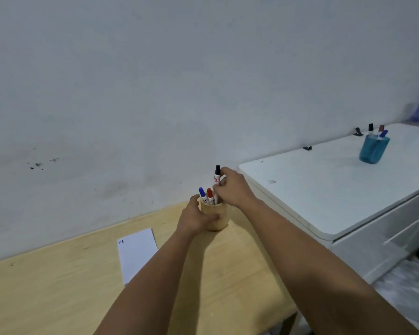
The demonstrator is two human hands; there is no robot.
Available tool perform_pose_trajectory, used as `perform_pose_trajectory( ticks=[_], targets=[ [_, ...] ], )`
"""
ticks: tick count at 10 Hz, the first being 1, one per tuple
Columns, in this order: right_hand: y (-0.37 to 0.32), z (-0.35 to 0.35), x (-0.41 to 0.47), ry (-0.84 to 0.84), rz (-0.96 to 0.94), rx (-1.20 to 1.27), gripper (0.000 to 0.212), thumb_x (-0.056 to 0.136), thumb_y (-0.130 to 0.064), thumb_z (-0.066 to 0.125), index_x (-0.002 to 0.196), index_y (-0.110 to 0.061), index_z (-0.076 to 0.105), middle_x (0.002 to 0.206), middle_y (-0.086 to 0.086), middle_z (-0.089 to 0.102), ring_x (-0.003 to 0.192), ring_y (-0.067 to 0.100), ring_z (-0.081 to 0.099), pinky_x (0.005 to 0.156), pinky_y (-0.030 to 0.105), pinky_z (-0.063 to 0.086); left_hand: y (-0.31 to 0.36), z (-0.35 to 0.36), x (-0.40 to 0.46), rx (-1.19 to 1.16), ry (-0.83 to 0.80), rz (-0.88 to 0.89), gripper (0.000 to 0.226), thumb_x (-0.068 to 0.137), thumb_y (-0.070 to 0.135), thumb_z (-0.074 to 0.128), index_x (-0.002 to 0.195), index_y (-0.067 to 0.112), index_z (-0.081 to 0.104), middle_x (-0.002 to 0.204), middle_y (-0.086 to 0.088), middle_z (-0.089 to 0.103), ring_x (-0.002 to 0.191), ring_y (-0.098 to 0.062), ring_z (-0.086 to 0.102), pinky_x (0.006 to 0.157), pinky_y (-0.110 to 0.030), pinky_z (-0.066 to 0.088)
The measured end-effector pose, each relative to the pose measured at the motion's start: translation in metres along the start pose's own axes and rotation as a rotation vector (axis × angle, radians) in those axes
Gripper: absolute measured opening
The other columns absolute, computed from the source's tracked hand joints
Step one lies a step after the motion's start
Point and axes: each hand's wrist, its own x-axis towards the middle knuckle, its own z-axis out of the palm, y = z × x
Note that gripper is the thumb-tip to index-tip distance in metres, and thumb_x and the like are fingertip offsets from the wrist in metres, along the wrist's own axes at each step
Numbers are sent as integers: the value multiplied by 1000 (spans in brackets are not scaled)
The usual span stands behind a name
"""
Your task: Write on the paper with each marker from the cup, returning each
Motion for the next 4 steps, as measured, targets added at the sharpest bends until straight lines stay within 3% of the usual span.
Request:
perform_pose_trajectory(
  ticks=[1, 2, 3, 4],
  targets=[
    [6, 12, 5, -43, 9, -115, 5, 93, -21, 67, 93, -18, 63, 82, 1, 68, 81, 25, 64, 66, 30, 44, -7, 9, 6, -9, 38, 32, 68, 73, 42, 89, 128, 25, 52, 119, 5, 69, 112, -21, 67, 94, -44, 56],
    [5, 20, 6, -9, 13, -169, 13, 90, -25, 65, 100, -17, 70, 86, 3, 72, 88, 29, 68, 70, 31, 46, -8, 10, 4, -15, 59, 34, 66, 70, 45, 87, 124, 31, 51, 116, 6, 70, 108, -19, 68, 92, -45, 57],
    [3, 27, 5, 2, 42, -171, 33, 89, -33, 66, 119, -20, 70, 99, 3, 78, 98, 27, 71, 75, 33, 51, -5, 7, 4, -41, 39, 22, 80, 70, 40, 89, 138, 29, 47, 119, 5, 68, 115, -22, 66, 95, -42, 56],
    [-7, 25, 0, 36, 53, -169, 43, 89, -43, 71, 127, -23, 67, 108, -1, 77, 104, 24, 71, 88, 37, 57, 5, 6, -7, -6, 59, 31, 102, 78, 31, 85, 160, 22, 25, 142, -4, 58, 132, -25, 56, 94, -34, 49]
  ],
)
